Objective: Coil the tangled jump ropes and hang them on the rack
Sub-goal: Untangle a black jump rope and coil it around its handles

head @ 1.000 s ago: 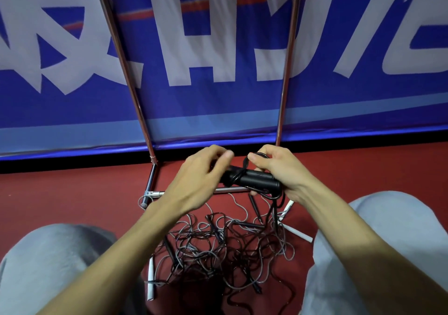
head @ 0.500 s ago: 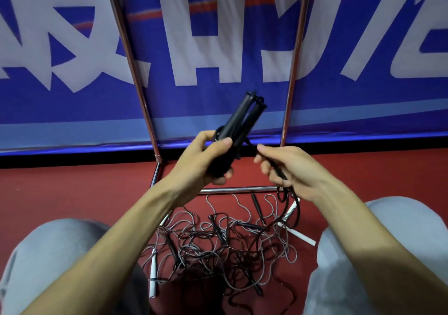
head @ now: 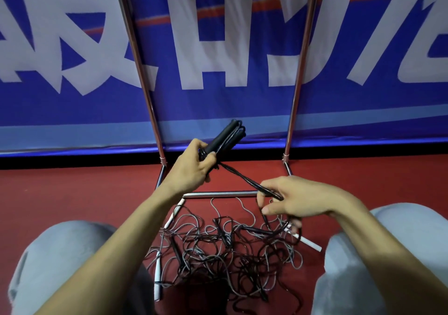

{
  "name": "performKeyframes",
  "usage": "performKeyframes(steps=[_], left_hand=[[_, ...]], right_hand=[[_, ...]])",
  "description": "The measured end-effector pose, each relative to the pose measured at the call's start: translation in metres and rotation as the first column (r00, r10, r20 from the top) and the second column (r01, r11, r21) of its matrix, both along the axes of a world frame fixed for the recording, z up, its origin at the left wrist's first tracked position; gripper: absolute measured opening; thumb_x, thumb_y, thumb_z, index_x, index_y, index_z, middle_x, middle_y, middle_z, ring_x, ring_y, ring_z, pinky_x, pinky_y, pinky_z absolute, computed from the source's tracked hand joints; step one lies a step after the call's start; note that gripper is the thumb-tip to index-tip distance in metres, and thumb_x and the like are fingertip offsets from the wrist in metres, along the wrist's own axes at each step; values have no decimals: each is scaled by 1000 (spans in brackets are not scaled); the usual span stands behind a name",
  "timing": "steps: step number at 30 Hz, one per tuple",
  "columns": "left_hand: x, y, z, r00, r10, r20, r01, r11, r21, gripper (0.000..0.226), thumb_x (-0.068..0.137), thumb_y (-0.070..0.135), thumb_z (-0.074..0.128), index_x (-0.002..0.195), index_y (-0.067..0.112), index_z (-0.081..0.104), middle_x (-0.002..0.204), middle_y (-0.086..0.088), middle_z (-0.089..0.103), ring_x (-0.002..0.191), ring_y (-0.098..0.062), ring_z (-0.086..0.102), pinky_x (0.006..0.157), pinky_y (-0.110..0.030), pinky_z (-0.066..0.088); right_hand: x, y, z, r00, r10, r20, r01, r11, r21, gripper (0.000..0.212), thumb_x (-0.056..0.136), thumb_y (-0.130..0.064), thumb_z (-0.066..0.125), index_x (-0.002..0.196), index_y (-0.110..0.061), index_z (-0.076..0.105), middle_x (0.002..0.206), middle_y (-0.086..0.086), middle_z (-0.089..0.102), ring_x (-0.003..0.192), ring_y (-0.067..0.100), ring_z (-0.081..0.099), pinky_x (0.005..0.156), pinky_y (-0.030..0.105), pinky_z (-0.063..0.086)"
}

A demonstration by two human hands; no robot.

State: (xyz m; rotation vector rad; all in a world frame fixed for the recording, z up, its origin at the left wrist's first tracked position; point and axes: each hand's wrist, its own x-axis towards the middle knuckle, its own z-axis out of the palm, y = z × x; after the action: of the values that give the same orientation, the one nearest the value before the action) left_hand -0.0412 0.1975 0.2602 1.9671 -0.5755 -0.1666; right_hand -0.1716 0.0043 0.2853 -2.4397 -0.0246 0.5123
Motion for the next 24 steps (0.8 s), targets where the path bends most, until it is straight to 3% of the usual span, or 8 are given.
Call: performKeyframes(steps=[3, 6, 11, 13, 15, 17, 21, 24], left_hand=[[3, 2, -5, 994, -44, 99, 24, 980, 200, 17, 95, 22, 57, 96, 13, 43, 67, 3, 58, 52, -8, 52, 47, -15, 37], [5, 3, -9, 969, -189, 157, 112, 908, 403, 27, 89, 20, 67, 99, 13, 43, 75, 5, 54, 63, -11, 48, 53, -14, 37], [-5, -5, -16, 886, -458, 73, 304, 693, 654, 30, 78, 16, 76, 99, 17, 55, 85, 1, 58, 77, -19, 55, 62, -20, 39], [-13, -10, -16, 870, -488, 75, 311, 660, 683, 27, 74, 12, 72, 90, 25, 55, 78, 1, 56, 71, -20, 52, 54, -15, 35], [-21, -12, -14, 854, -515, 76, 307, 615, 726, 28, 71, 15, 74, 93, 27, 62, 71, 3, 55, 65, -19, 50, 51, -15, 34], [-28, -15, -15, 830, -554, 64, 319, 565, 761, 27, 70, 23, 77, 94, 26, 65, 67, 6, 55, 63, -17, 51, 52, -17, 35], [-46, -21, -14, 819, -573, -10, 448, 630, 635, 41, 65, 57, 80, 63, 24, 55, 51, 8, 48, 46, -9, 42, 45, -18, 33], [-54, -22, -6, 826, -563, 9, 473, 702, 532, 31, 72, 44, 78, 65, 18, 62, 50, 5, 47, 45, -10, 38, 45, -23, 34]], right_hand=[[-4, -10, 4, 992, 41, 123, -24, 990, -138, 16, 86, -27, 69, 100, -28, 62, 63, -6, 51, 56, 6, 47, 59, 20, 41], [-5, -10, 5, 970, 106, 218, -73, 985, -155, 15, 91, -18, 62, 103, -26, 64, 75, -8, 64, 69, 9, 58, 71, 27, 47], [-2, -9, 2, 924, -5, 382, 17, 999, -30, 36, 92, 10, 42, 87, -19, 64, 79, 0, 63, 50, 8, 58, 55, 20, 48], [-1, -10, 2, 883, -99, 459, 80, 995, 62, 28, 92, 8, 47, 90, -12, 67, 79, 4, 64, 46, 10, 58, 49, 19, 46], [1, -11, 2, 810, -140, 569, 122, 990, 70, 16, 88, 0, 62, 87, -13, 71, 74, -1, 67, 57, 4, 60, 59, 18, 47], [4, -12, 1, 756, -214, 618, 209, 974, 83, 5, 78, -13, 76, 79, -18, 74, 70, -5, 71, 69, 7, 64, 71, 29, 50], [8, -9, -5, 678, -376, 632, 399, 910, 113, 22, 65, -41, 84, 64, -23, 71, 51, -14, 60, 56, 9, 55, 63, 33, 49], [11, -9, -4, 657, -478, 583, 479, 862, 167, 34, 64, -46, 83, 55, -18, 65, 41, -9, 47, 46, 9, 40, 53, 27, 37]])
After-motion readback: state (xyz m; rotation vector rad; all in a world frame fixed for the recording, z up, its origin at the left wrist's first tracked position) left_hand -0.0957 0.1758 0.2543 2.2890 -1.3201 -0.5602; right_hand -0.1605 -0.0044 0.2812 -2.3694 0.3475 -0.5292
